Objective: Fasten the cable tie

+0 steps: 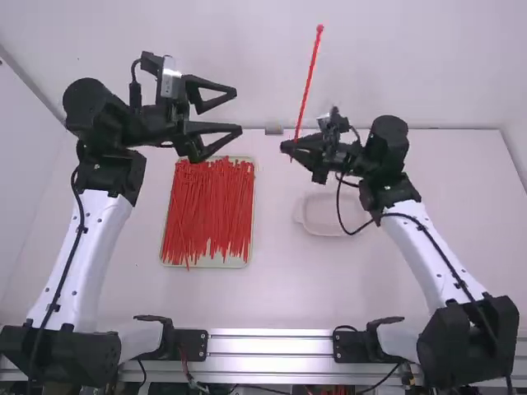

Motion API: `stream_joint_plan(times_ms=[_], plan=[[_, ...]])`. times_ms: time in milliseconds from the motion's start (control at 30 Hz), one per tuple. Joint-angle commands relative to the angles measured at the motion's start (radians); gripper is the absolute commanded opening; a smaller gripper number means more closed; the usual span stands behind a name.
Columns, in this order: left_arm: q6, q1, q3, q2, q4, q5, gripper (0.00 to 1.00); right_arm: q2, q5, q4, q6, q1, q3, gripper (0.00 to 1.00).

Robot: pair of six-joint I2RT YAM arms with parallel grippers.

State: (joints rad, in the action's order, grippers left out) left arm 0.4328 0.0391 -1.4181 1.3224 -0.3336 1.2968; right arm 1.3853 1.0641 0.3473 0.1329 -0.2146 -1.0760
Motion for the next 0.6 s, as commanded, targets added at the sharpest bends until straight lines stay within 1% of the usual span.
stream_joint_plan(times_ms=[0, 33, 100, 167, 200, 233, 267, 333, 400, 467, 567], plan=[[-0.078, -0.006, -0.001, 0.0, 0.007, -0.015, 0.99, -0.02, -0.193, -0.019, 0.054, 0.029, -0.024, 0.0], [-0.091, -0.008, -0.001, 0.0, 0.022, -0.031, 0.99, -0.02, -0.265, -0.049, 0.05, 0.045, -0.024, 0.0], [-0.094, -0.01, -0.001, 0.0, 0.035, -0.055, 0.99, -0.019, -0.326, -0.079, 0.043, 0.053, -0.024, 0.0], [-0.094, -0.014, -0.001, 0.0, 0.058, -0.101, 0.99, -0.017, -0.431, -0.118, 0.043, 0.066, -0.024, 0.0], [-0.093, -0.013, -0.001, 0.0, 0.059, -0.106, 0.99, -0.016, -0.447, -0.122, 0.042, 0.068, -0.024, 0.0], [-0.094, -0.01, -0.001, 0.0, 0.065, -0.124, 0.99, -0.016, -0.515, -0.145, 0.024, 0.076, -0.024, 0.0], [-0.094, -0.01, -0.001, 0.0, 0.065, -0.129, 0.99, -0.016, -0.537, -0.151, 0.019, 0.079, -0.024, 0.0], [-0.095, -0.014, -0.001, 0.0, 0.064, -0.14, 0.99, -0.016, -0.636, -0.178, 0.019, 0.09, -0.024, 0.0], [-0.113, -0.016, -0.001, 0.001, 0.065, -0.138, 0.99, -0.016, -0.679, -0.19, 0.008, 0.094, -0.024, 0.0], [-0.119, -0.01, -0.001, 0.004, 0.068, -0.139, 0.99, -0.008, -0.778, -0.203, -0.006, 0.099, -0.024, 0.0], [-0.12, -0.017, -0.001, 0.004, 0.068, -0.138, 0.99, 0.023, -0.879, -0.198, -0.01, 0.099, -0.024, 0.0]])
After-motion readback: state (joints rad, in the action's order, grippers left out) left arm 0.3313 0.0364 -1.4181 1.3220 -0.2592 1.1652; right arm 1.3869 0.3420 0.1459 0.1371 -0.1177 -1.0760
